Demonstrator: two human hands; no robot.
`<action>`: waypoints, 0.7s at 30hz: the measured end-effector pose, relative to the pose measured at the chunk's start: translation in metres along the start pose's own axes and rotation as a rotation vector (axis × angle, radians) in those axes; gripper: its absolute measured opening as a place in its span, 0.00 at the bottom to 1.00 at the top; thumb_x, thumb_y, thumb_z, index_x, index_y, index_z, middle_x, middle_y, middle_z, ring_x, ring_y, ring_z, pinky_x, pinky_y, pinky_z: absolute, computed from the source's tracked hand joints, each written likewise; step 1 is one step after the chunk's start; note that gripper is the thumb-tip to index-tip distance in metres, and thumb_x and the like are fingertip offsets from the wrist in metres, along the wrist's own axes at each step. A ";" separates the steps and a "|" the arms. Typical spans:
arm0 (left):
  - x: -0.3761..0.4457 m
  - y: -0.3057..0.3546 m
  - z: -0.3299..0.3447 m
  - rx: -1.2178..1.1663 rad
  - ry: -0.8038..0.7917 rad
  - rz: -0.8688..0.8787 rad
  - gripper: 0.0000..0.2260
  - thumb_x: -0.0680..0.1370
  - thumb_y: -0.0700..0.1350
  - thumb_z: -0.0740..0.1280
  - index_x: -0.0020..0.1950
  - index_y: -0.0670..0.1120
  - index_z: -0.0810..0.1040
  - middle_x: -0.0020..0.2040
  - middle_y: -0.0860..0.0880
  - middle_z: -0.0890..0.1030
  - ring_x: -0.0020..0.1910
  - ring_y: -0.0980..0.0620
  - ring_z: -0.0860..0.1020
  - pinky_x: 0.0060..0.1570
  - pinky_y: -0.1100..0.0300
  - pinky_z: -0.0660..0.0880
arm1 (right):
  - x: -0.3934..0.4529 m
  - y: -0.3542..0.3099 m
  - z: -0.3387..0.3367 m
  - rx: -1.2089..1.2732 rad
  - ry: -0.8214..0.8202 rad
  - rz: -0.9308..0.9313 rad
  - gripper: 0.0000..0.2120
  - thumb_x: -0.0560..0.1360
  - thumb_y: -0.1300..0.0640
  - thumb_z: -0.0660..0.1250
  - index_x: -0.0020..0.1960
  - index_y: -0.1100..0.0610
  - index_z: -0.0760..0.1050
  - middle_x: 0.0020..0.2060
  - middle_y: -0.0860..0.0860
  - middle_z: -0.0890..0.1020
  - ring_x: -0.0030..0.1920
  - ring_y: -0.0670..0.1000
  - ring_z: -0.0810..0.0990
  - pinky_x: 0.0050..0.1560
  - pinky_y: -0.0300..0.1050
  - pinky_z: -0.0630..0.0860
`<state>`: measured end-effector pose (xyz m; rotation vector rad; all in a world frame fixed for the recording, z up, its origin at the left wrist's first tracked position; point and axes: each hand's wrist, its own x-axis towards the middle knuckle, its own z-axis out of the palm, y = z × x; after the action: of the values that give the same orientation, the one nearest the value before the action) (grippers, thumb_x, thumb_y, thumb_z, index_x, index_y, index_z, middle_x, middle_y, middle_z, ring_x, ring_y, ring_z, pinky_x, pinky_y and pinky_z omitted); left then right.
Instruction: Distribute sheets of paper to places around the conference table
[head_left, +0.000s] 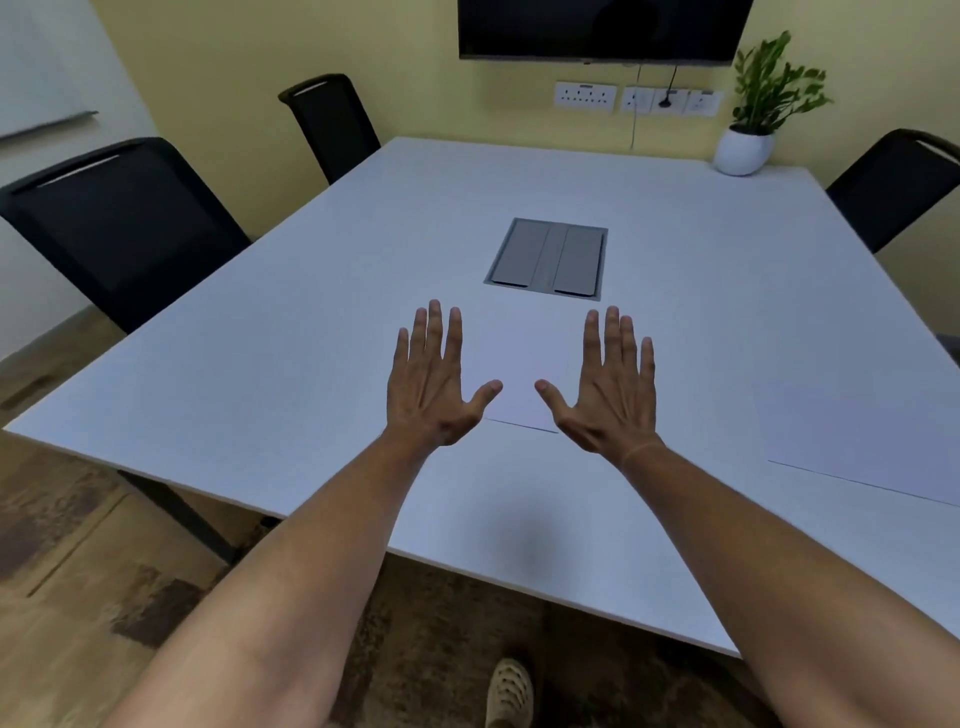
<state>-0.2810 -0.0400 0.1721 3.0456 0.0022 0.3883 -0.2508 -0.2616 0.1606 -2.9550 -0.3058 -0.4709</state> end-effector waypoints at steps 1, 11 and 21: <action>0.009 -0.004 0.006 -0.004 -0.012 0.001 0.43 0.76 0.70 0.48 0.79 0.45 0.33 0.79 0.42 0.35 0.78 0.44 0.35 0.77 0.46 0.39 | 0.008 -0.001 0.008 0.001 -0.010 0.013 0.48 0.74 0.28 0.48 0.80 0.57 0.36 0.80 0.58 0.40 0.80 0.57 0.39 0.78 0.60 0.39; 0.104 -0.028 0.082 -0.023 -0.154 0.028 0.43 0.77 0.70 0.49 0.79 0.45 0.34 0.79 0.43 0.35 0.78 0.45 0.36 0.77 0.48 0.38 | 0.089 0.009 0.082 0.049 -0.094 0.130 0.48 0.75 0.29 0.52 0.81 0.57 0.38 0.80 0.58 0.43 0.80 0.58 0.41 0.78 0.59 0.40; 0.159 -0.046 0.146 -0.062 -0.309 0.038 0.43 0.76 0.70 0.51 0.80 0.44 0.40 0.81 0.43 0.41 0.79 0.45 0.41 0.76 0.50 0.42 | 0.127 0.013 0.139 0.144 -0.241 0.251 0.49 0.75 0.31 0.56 0.81 0.58 0.39 0.80 0.60 0.49 0.80 0.58 0.47 0.79 0.56 0.45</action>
<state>-0.0897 -0.0029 0.0675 3.0125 -0.0828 -0.0810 -0.0890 -0.2290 0.0689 -2.8539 0.0102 -0.0594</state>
